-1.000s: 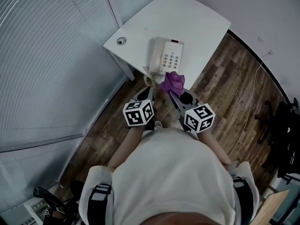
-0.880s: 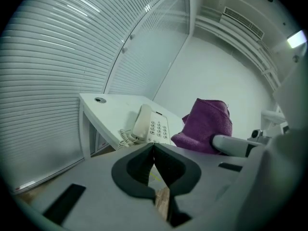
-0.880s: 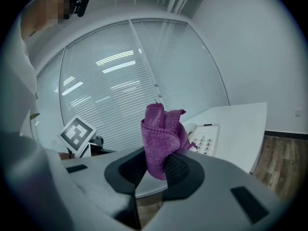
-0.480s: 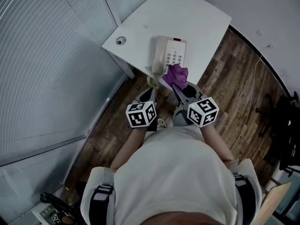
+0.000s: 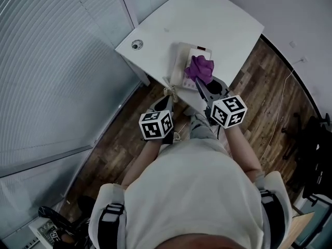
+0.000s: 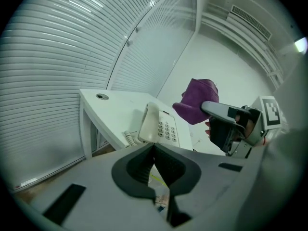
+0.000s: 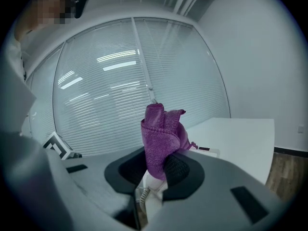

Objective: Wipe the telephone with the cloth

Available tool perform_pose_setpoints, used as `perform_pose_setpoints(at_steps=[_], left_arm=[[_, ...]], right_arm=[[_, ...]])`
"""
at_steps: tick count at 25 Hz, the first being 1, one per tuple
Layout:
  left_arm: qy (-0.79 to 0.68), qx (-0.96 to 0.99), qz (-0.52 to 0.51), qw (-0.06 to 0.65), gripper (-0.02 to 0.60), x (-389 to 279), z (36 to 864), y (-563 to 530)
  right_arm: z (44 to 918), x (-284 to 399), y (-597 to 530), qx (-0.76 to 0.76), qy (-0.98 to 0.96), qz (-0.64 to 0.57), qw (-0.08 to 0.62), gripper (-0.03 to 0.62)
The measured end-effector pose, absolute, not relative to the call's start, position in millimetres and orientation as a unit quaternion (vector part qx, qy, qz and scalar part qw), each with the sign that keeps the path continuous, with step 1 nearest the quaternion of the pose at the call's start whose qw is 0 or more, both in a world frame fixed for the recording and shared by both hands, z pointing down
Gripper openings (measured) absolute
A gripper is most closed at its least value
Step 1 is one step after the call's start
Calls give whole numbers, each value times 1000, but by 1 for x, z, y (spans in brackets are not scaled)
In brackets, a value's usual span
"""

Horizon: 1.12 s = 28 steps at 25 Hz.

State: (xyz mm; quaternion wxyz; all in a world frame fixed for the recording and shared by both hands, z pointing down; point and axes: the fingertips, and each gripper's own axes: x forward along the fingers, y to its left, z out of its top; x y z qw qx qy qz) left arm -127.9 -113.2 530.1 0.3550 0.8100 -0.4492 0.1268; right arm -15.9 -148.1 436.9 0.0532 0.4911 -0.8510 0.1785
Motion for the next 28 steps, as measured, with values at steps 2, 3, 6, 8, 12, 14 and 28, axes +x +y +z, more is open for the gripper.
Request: perform_pose_setpoints(at_steps=[2,3,6,8,12,14,28], left_arm=[[-454,807,127,355,21,-127,530,-118],[-456,806,128,355,21,-127,530,-120],[-463,802,130,355,21,-124,531,-126],[-465,800,131,356,21,-123,532,-129],[-471,794,135,359,21,-122,540,-134],[-474,792,136,361,21,-120,542,-136],[-478,783,150,369,21,-115,554,-152]], right_arm=[[437,-13,-162,489,-852,177,54,89],[437,-12,-168,487,-854,176,55,89],[436,-9,-185,483,-857,171,57,89],[436,-7,-196,483,-858,169,56,89],[441,-2,-217,486,-856,167,54,89],[443,1,-226,489,-855,166,54,89],[446,1,-305,498,-851,151,62,89]])
